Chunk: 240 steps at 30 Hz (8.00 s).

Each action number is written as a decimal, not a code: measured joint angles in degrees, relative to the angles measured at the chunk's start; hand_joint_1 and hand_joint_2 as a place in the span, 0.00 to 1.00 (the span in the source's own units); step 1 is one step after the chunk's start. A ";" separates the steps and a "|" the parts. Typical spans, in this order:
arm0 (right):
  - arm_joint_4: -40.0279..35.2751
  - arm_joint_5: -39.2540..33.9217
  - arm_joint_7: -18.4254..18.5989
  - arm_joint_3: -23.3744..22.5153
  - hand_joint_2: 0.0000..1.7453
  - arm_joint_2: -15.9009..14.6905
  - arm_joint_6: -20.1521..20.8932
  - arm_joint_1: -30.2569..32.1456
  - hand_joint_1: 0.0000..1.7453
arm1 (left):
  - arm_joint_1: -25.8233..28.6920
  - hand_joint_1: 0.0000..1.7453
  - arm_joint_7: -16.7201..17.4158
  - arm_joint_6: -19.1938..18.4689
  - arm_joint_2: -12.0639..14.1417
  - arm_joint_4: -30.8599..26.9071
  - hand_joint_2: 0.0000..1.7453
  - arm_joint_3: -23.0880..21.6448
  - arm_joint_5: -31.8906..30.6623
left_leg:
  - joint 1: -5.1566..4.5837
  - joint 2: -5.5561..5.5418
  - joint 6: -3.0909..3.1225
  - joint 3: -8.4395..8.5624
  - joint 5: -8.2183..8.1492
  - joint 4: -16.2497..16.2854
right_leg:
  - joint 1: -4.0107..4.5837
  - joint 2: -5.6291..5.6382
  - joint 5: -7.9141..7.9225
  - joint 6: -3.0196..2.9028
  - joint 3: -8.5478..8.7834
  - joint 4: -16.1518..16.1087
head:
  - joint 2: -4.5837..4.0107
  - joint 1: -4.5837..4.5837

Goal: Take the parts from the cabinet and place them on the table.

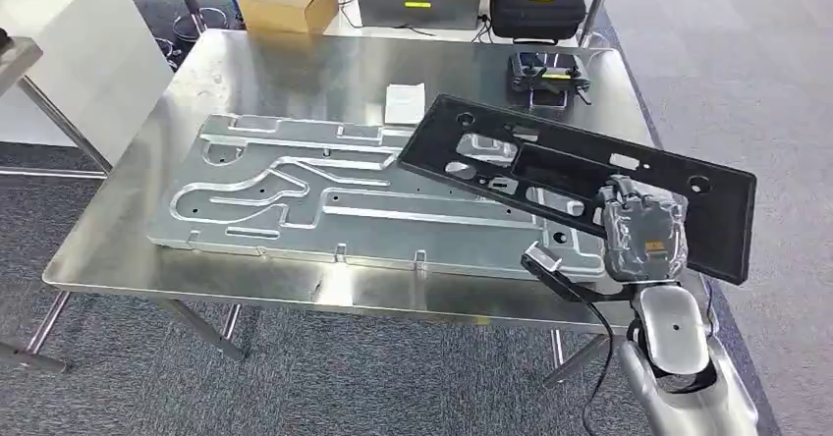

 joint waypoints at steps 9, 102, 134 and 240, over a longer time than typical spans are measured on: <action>6.00 -9.96 -6.40 11.71 1.00 5.05 7.02 -7.13 1.00 | -0.19 0.00 -0.53 -0.18 0.63 -0.02 1.00 -0.09 0.66 | 0.01 0.02 -0.05 0.00 0.04 0.00 | 0.01 -0.02 0.00 -0.01 -0.07 0.09 | 0.00 0.00; 20.33 -4.49 -1.37 10.22 1.00 6.80 7.94 -16.80 1.00 | -0.97 0.00 -1.68 0.20 1.77 -0.17 1.00 -2.93 5.66 | 0.02 -0.33 -0.02 -0.09 0.18 -0.01 | 0.01 -0.42 0.00 -0.01 -0.03 -0.02 | 0.00 0.00; 22.87 -4.42 -1.35 10.52 1.00 5.14 5.56 -10.60 1.00 | 0.10 0.00 -8.33 -4.04 2.05 -0.22 1.00 -2.93 8.22 | 0.01 -0.32 -0.02 -0.12 0.17 0.00 | 0.00 -0.40 0.01 0.00 -0.07 -0.07 | 0.00 0.00; -43.56 -53.69 -51.66 -1.59 0.00 16.35 -30.09 49.50 0.00 | 10.48 0.00 -8.42 -5.73 -1.92 -9.51 0.00 23.74 -1.62 | 0.29 -0.01 -1.69 -1.30 0.10 0.58 | -0.43 -0.18 2.30 -2.01 -2.40 -0.02 | 0.00 -0.06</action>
